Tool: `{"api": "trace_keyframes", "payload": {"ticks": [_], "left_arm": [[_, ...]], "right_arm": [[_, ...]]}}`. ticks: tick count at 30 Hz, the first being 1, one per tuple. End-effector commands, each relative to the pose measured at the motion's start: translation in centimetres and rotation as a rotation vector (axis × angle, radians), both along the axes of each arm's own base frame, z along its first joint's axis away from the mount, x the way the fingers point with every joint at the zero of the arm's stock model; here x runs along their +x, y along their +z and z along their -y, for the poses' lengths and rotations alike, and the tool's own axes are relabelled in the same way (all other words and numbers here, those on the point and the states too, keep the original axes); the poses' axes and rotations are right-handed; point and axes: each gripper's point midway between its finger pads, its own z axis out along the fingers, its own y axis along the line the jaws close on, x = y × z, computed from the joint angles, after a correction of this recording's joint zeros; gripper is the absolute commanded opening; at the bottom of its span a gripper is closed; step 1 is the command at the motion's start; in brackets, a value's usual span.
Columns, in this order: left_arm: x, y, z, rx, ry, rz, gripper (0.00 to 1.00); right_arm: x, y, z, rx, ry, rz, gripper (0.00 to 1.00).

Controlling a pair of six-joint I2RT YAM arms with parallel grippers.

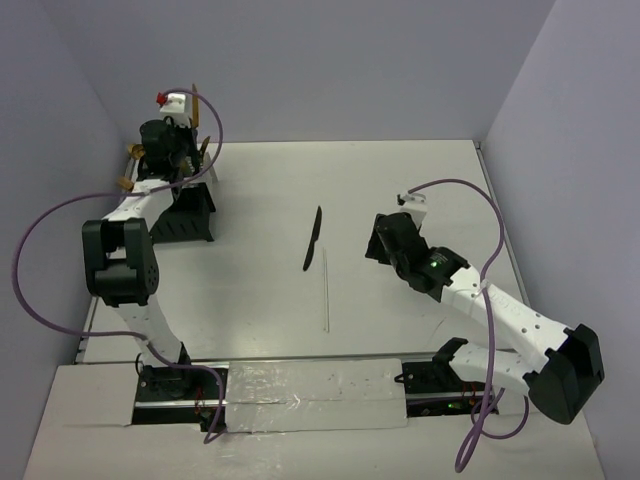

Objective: Sort the eating utensils into containers

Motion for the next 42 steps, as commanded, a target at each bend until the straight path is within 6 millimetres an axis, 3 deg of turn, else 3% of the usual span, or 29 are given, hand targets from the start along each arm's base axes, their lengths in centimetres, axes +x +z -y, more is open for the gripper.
{"api": "trace_keyframes", "payload": {"ticks": [1, 7, 14, 17, 18, 20, 25, 31, 33, 35, 36, 38, 39, 42], "left_arm": [[1.1, 4.8, -1.0, 0.037, -0.006, 0.215, 0.00], [0.5, 0.9, -2.0, 0.033, 0.003, 0.149, 0.00], [-1.0, -2.1, -1.3, 0.030, -0.039, 0.067, 0.00], [-1.3, -2.8, -1.5, 0.028, -0.037, 0.041, 0.18], [-1.5, -2.7, -1.5, 0.027, -0.042, 0.041, 0.30], [-1.7, -2.8, -1.6, 0.015, -0.046, 0.022, 0.45], [-2.2, -1.5, -1.5, -0.012, -0.059, 0.014, 0.56], [-3.0, -0.1, -1.4, -0.015, -0.059, -0.015, 0.58], [-3.2, 2.1, -1.1, -0.011, -0.067, -0.001, 0.58], [-4.0, 2.1, -0.8, -0.016, -0.070, -0.068, 0.58], [-4.2, 4.2, -0.5, -0.016, -0.075, -0.053, 0.58], [-6.0, 3.9, 1.1, -0.028, -0.111, -0.152, 0.58], [-6.5, 4.8, 2.2, -0.029, -0.134, -0.161, 0.58], [-9.7, 4.9, 6.9, 0.004, -0.198, -0.253, 0.58]], "right_arm": [[0.5, 2.2, 0.5, 0.039, -0.048, 0.063, 0.60], [0.3, 2.0, 1.0, 0.037, -0.066, 0.060, 0.60], [0.9, 2.3, 0.4, 0.020, -0.047, 0.057, 0.60], [1.2, 2.3, -0.2, 0.022, -0.033, 0.051, 0.60], [1.3, 2.2, -0.3, 0.017, -0.029, 0.049, 0.60], [1.4, 2.3, -0.4, 0.020, -0.025, 0.049, 0.60], [1.4, 2.0, -0.5, 0.021, -0.019, 0.048, 0.60], [1.3, 1.4, -0.5, 0.041, -0.018, 0.062, 0.60], [1.2, 1.2, -0.8, 0.051, 0.000, 0.063, 0.60], [1.4, 1.0, -1.3, 0.052, 0.023, 0.063, 0.60], [1.6, 0.5, -1.4, 0.035, 0.036, 0.050, 0.61], [2.0, 0.3, -2.3, 0.024, 0.070, 0.031, 0.61], [2.2, 0.3, -2.6, 0.025, 0.077, 0.026, 0.61], [2.9, 0.8, -3.9, 0.044, 0.110, 0.017, 0.60]]}}
